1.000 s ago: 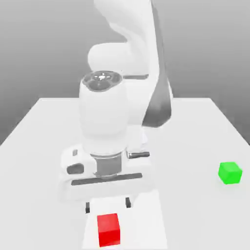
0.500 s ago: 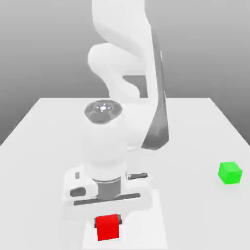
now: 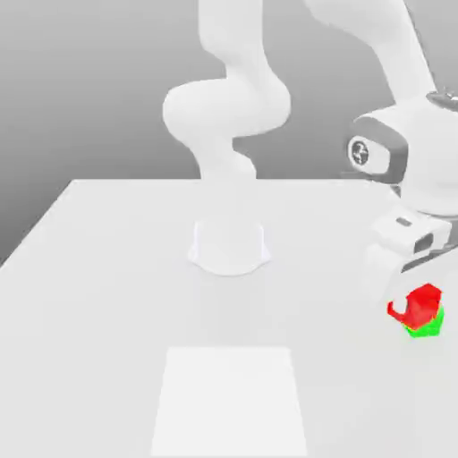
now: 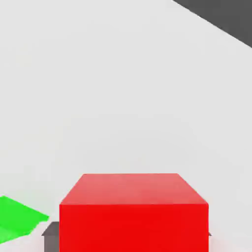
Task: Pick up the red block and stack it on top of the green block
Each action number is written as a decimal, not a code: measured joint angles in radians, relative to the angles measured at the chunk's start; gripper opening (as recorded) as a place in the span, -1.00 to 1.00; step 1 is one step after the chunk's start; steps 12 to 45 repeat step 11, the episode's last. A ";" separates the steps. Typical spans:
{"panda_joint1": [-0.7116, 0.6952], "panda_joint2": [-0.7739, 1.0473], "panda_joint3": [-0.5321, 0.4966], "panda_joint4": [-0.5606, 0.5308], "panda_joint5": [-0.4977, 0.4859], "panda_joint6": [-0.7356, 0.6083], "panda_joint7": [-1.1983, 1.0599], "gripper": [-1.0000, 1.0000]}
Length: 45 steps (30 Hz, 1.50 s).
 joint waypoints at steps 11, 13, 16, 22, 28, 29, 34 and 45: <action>0.137 0.174 -0.054 -0.018 -0.159 0.187 0.199 1.00; 0.137 0.174 -0.054 -0.018 -0.159 0.187 0.199 1.00; 0.137 0.174 -0.054 -0.018 -0.159 0.187 0.199 1.00; 0.137 0.174 -0.054 -0.018 -0.159 0.187 0.199 1.00; 0.137 0.174 -0.054 -0.018 -0.159 0.187 0.199 1.00; 0.137 0.174 -0.054 -0.018 -0.159 0.187 0.199 1.00; 0.137 0.174 -0.054 -0.018 -0.159 0.187 0.199 1.00; 0.137 0.174 -0.054 -0.018 -0.159 0.187 0.199 1.00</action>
